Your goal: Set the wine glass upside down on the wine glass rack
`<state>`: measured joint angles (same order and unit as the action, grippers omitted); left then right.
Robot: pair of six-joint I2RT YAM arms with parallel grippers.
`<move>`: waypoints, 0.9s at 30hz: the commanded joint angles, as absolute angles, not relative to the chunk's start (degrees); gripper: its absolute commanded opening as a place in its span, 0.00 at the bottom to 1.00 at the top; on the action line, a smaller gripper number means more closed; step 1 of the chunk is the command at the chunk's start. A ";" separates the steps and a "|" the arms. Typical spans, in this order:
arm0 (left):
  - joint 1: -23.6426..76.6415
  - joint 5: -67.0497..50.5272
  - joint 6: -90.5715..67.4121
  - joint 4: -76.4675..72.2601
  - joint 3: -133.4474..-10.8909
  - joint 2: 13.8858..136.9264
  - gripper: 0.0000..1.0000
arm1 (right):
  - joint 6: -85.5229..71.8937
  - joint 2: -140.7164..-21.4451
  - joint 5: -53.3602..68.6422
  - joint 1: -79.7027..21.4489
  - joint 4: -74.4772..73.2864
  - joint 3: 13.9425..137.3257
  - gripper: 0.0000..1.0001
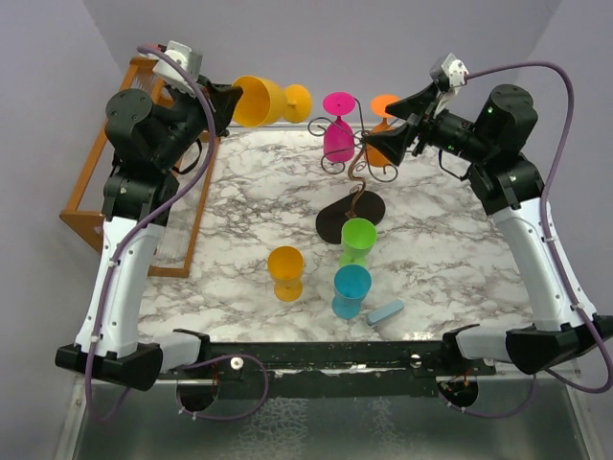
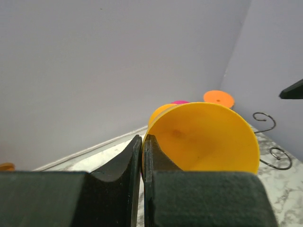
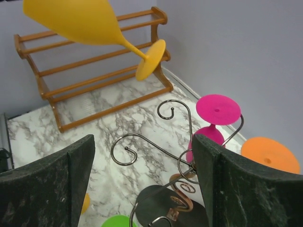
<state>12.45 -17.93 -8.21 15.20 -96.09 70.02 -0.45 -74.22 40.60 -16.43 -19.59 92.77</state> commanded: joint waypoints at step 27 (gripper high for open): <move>14.82 -34.21 -23.88 -1.19 -93.34 77.72 0.00 | -27.93 -81.80 38.50 -18.06 -11.96 90.53 0.53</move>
